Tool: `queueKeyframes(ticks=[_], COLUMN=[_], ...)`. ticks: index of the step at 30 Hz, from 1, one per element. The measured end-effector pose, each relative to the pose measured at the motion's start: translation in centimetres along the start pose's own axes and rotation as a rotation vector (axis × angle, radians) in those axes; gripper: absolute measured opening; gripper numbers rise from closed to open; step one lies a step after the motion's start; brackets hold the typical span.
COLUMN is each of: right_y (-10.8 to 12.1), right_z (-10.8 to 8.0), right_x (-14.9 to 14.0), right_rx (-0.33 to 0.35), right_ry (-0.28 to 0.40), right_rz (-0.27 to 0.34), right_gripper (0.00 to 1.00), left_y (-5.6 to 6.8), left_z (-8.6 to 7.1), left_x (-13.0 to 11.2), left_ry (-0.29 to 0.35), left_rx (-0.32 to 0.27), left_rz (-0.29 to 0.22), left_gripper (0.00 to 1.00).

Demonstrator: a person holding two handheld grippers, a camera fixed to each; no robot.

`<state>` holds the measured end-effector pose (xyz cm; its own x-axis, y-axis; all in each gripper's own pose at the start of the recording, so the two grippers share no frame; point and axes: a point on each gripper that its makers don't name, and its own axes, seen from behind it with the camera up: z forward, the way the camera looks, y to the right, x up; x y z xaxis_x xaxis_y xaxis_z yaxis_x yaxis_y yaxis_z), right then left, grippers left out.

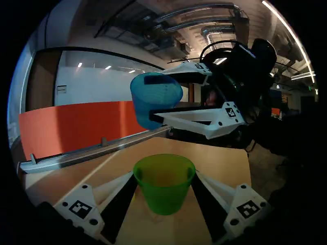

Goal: Pour water

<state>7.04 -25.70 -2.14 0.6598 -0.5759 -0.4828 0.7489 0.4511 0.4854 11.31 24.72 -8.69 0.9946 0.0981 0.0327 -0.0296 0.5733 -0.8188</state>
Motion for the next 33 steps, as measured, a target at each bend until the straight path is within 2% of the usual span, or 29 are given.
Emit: queueKeyframes(ticks=[16,33], right_y=[1.4,2.5], right_z=[0.5,1.0], right_x=[0.5,0.4], right_rx=[-0.003,-0.020], right_ry=[-0.020,-0.027], right_rz=[-0.175,-0.305], right_gripper=[0.90,0.90], left_y=[0.0,-0.4], left_z=[0.4,0.8], left_x=[0.7,0.8], left_ry=[0.019,0.022], left_rx=[-0.005,-0.003], left_rz=[-0.007,-0.008], left_gripper=[0.87,0.87])
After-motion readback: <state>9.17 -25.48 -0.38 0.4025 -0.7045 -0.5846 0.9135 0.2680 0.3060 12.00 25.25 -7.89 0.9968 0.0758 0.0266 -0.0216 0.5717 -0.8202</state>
